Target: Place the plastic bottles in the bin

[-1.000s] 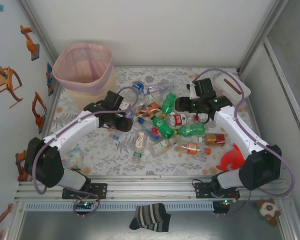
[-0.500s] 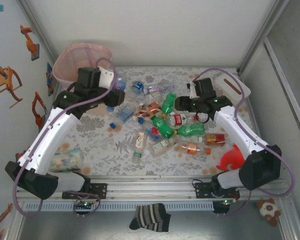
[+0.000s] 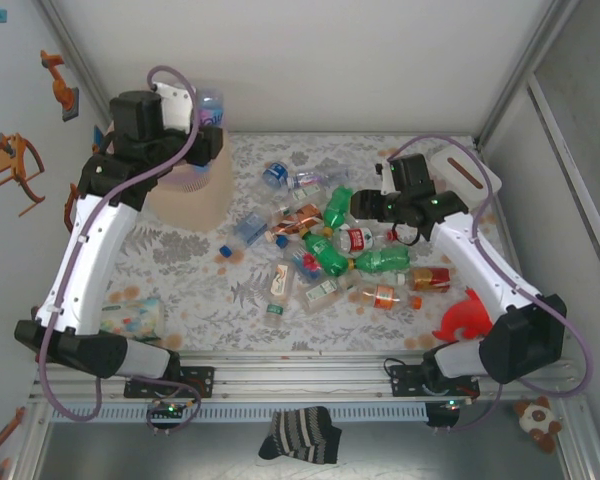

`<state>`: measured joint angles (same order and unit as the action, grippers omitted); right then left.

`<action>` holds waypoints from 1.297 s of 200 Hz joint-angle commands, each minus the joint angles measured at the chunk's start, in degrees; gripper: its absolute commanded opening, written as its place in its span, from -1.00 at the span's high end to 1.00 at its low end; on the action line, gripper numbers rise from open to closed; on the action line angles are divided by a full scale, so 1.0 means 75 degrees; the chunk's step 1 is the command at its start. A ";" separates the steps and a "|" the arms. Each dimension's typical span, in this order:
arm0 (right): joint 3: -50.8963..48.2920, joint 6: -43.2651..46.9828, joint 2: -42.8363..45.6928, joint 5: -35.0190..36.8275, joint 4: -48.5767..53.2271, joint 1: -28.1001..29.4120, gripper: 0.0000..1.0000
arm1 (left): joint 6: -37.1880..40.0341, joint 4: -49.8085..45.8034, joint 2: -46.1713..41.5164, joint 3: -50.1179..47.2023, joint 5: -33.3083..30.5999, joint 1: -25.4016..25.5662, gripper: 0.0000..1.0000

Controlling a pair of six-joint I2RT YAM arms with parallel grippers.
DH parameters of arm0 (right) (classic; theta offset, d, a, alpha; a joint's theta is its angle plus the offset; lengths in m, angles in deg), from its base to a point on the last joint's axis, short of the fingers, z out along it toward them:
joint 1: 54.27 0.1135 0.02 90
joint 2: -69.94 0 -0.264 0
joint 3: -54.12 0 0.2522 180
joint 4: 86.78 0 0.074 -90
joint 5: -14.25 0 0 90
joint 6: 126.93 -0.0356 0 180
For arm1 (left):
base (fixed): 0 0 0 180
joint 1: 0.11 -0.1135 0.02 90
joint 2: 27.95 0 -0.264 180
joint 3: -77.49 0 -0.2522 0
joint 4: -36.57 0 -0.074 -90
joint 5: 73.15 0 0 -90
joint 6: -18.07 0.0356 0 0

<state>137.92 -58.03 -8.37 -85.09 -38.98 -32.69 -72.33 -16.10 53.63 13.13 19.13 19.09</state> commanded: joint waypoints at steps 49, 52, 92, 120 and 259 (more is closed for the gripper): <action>0.0150 -0.0163 0.0315 0.0232 -0.0003 0.0069 -0.39 | 0.0188 0.0786 0.1261 0.1090 0.0290 -0.1181 -0.09; 0.0153 -0.0169 0.0323 0.0237 0.0007 0.0064 -0.39 | 0.0178 0.0771 0.1336 0.1133 0.0318 -0.1238 -0.08; 0.0137 -0.0163 0.0397 0.0330 0.0089 0.0064 -0.39 | 0.0234 0.0549 0.2213 0.1438 0.0739 -0.1654 -0.07; 0.0104 -0.0207 0.0397 0.0323 0.0094 0.0064 -0.39 | 0.0243 0.0454 0.2708 0.1302 0.0864 -0.1716 -0.07; -0.0007 -0.0230 0.0337 0.0310 0.0047 0.0064 -0.38 | 0.0239 -0.0893 0.4156 0.0299 0.1827 -0.1716 -0.15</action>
<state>137.92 -59.06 -6.73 -83.59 -38.91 -32.69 -71.26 -20.06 85.06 16.67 30.12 6.43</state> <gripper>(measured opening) 0.692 0.573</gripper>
